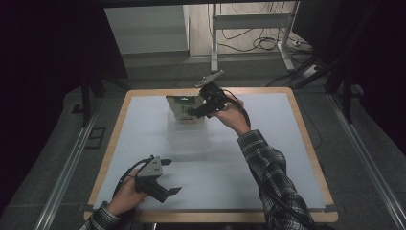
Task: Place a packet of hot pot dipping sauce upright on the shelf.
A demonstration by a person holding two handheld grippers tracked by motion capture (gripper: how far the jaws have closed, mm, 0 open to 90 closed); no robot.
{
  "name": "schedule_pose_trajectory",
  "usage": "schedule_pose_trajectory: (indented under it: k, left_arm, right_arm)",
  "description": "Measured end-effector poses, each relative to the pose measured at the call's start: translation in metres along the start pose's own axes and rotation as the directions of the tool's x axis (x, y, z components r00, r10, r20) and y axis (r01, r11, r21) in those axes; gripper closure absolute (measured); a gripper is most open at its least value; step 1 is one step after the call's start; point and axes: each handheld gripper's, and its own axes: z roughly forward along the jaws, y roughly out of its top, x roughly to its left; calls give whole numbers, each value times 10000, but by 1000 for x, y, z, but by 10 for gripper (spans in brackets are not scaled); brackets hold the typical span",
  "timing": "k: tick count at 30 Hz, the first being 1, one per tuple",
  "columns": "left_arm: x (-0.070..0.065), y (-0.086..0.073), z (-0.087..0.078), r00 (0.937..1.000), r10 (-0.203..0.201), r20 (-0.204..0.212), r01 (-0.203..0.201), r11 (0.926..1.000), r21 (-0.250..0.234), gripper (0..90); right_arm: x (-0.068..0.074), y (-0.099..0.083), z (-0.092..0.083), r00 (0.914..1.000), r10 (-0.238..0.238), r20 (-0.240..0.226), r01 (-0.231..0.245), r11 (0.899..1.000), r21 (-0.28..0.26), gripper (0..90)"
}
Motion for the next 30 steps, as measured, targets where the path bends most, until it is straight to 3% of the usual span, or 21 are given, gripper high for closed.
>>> schedule_pose_trajectory:
  k: [5,14,22,30]
  left_arm:
    - [0,0,0,10000,7,-2,-7,10000,19,0]
    - [0,0,0,10000,-12,-17,12,10000,5,0]
    - [0,-1,-1,10000,-50,-18,49,10000,-54,0]
    - [2,-1,-2,9989,-436,158,438,9990,-102,0]
  right_arm:
    - [-2,-5,-6,9995,292,153,-289,9995,-142,125]
    - [0,-12,-15,9991,292,305,-283,9991,-314,72]
    - [2,-23,-21,9975,150,697,-145,9999,-74,48]
    - [6,-33,-28,9981,178,589,-168,9997,-183,20]
